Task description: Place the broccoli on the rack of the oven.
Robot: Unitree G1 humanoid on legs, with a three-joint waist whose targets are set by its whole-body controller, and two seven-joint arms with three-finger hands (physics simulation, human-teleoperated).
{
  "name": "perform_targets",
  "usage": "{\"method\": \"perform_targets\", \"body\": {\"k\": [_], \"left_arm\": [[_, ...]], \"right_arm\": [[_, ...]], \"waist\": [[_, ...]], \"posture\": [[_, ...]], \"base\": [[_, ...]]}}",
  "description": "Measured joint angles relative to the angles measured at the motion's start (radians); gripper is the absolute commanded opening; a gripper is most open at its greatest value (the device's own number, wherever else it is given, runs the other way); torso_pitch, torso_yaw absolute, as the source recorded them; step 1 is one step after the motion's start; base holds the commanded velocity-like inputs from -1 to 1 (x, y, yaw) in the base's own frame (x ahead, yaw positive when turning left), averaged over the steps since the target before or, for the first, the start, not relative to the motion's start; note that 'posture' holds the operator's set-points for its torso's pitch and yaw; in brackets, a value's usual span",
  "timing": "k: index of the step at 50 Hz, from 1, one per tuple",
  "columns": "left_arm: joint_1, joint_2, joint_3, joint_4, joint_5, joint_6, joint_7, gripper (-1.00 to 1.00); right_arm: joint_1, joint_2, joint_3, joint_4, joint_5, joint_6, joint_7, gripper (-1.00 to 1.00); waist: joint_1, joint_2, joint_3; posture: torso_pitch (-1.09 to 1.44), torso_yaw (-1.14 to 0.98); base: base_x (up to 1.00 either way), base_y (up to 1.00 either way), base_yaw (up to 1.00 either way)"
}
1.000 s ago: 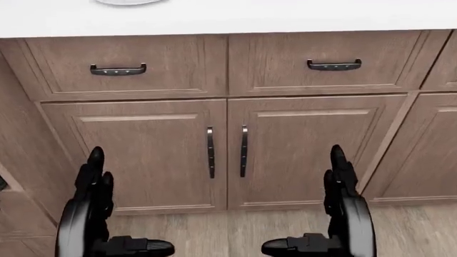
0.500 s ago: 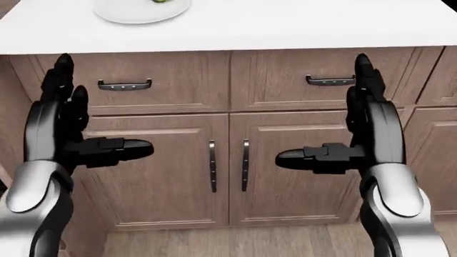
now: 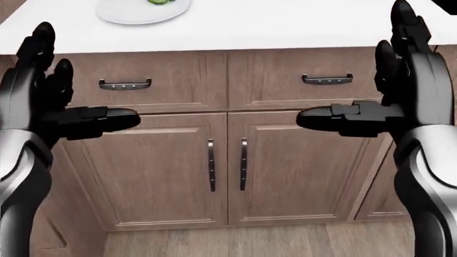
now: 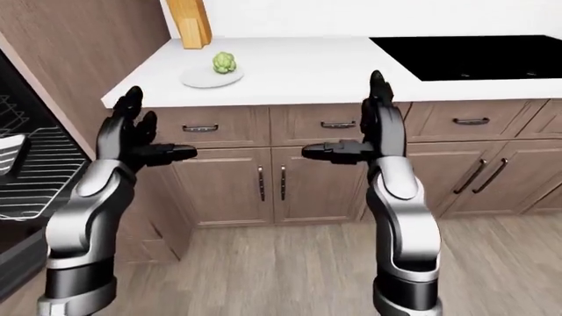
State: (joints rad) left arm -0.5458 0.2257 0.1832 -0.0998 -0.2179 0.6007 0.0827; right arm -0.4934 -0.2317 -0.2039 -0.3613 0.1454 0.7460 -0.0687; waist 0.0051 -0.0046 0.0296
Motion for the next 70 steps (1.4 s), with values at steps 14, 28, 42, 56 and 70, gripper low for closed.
{"method": "perform_targets", "body": {"k": [14,28,42,56,70], "left_arm": [[-0.013,0.002,-0.012,-0.005,-0.012,0.003,-0.004,1.00],[-0.013,-0.005,-0.015,-0.002,-0.014,-0.001,0.004,1.00],[0.003,0.016,0.020,-0.012,-0.014,0.006,0.009,1.00],[-0.003,-0.001,-0.019,0.001,-0.017,0.020,0.003,1.00],[-0.003,0.016,0.018,-0.007,-0.007,0.042,0.021,1.00]], "right_arm": [[-0.009,-0.014,-0.018,-0.021,0.017,0.018,-0.013,1.00],[0.002,-0.016,-0.015,-0.009,0.022,0.008,-0.008,1.00],[0.002,0.002,0.020,-0.015,0.024,0.023,-0.001,1.00],[0.002,-0.015,-0.017,-0.023,0.023,0.041,-0.012,1.00],[-0.018,-0.009,0.008,-0.058,0.050,0.072,-0.013,1.00]], "waist": [[-0.007,0.062,0.016],[-0.004,-0.049,0.019],[0.004,0.067,0.020],[-0.012,-0.052,0.008],[0.004,0.034,0.048]], "posture": [[0.00,0.00],[0.00,0.00],[0.00,0.00],[0.00,0.00],[0.00,0.00]], "base": [[0.29,0.00,0.00],[0.38,0.08,0.00],[0.39,0.12,0.00],[0.39,0.25,0.00],[0.11,0.09,0.00]]}}
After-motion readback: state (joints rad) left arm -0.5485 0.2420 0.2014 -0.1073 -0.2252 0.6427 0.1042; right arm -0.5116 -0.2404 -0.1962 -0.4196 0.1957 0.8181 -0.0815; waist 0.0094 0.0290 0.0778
